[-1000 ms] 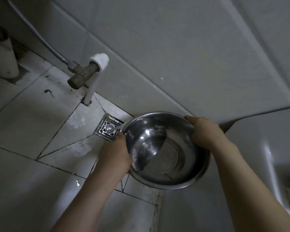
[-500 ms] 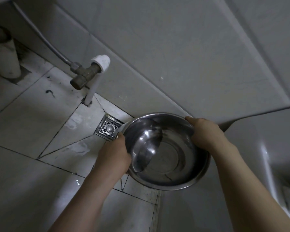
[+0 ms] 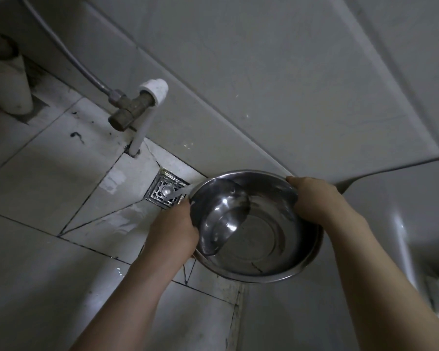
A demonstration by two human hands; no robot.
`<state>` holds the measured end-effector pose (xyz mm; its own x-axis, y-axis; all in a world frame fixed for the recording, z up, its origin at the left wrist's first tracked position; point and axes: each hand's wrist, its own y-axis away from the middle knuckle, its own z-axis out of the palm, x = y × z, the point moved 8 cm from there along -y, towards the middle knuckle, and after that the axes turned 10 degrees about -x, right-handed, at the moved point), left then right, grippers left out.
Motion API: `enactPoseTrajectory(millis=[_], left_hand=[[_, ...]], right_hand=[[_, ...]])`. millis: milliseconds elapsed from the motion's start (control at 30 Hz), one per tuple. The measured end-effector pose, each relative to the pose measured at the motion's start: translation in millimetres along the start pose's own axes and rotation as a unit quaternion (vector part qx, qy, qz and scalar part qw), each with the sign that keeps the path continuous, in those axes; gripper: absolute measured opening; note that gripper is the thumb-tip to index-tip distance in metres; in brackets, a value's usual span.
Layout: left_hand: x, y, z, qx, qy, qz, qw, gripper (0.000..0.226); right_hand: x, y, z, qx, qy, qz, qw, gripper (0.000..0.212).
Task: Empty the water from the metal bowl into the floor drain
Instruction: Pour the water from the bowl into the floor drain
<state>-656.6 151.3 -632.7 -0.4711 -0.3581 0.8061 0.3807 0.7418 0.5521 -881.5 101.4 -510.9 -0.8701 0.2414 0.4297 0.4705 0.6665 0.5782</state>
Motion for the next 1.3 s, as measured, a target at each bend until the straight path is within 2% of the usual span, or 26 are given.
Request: enactPoseTrajectory(millis=[167, 567, 1300], left_hand=[[-1.0, -0.6, -0.9, 0.013, -0.003, -0.012, 1.000, 0.027], [-4.1, -0.6, -0.9, 0.005, 0.000, -0.026, 1.000, 0.038], [-17.0, -3.8, 3.7, -0.023, 0.052, -0.063, 0.996, 0.033]], right_hand=[[-1.6, 0.7, -1.1, -0.006, 0.007, 0.002, 1.000, 0.054], [-11.0, -6.5, -6.6, -0.022, 0.033, 0.001, 0.999, 0.055], [-36.3, -23.6, -16.2, -0.021, 0.096, -0.020, 0.995, 0.043]])
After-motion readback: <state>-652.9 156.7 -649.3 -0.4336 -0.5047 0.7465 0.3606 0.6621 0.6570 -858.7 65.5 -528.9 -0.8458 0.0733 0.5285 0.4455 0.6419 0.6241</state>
